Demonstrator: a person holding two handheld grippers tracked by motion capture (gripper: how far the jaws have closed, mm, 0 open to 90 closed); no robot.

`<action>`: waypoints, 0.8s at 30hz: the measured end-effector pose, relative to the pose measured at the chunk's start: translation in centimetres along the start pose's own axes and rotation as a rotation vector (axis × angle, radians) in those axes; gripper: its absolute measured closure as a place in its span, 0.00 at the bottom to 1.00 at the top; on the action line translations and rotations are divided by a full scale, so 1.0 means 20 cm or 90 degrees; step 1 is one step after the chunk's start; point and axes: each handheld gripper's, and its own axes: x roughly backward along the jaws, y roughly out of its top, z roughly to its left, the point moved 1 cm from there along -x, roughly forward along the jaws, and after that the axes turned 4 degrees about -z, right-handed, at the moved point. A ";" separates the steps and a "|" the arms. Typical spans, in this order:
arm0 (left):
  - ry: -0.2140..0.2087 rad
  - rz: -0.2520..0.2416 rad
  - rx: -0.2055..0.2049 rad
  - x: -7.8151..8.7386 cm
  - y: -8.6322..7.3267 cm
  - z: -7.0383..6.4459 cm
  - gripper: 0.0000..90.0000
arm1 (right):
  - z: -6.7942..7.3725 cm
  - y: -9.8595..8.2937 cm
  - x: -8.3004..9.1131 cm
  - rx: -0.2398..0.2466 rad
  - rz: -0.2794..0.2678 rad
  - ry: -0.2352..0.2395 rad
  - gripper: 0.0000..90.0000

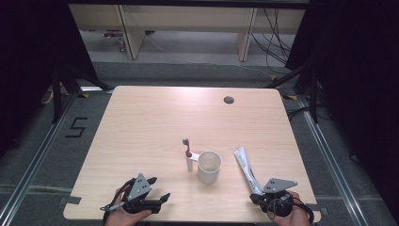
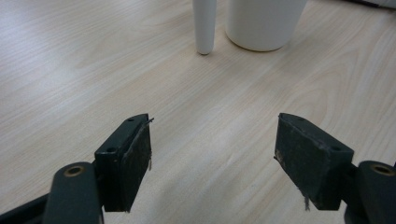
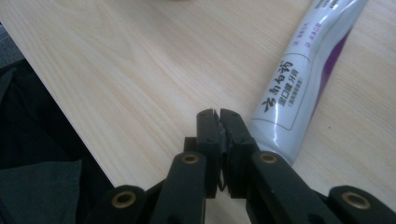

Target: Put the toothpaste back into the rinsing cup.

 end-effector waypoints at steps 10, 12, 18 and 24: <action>0.001 -0.002 0.000 -0.01 0.00 0.00 0.30 | -0.02 0.04 0.05 -0.020 -0.017 -0.011 0.88; 0.005 0.008 -0.008 0.00 0.00 0.01 0.30 | -0.04 0.07 0.06 0.002 -0.027 -0.024 0.82; 0.002 -0.004 0.006 0.00 0.00 0.00 0.30 | -0.07 0.15 0.03 -0.017 -0.008 -0.085 0.64; 0.002 -0.002 0.006 0.00 0.00 0.00 0.30 | -0.12 0.21 -0.06 -0.018 0.026 -0.109 0.47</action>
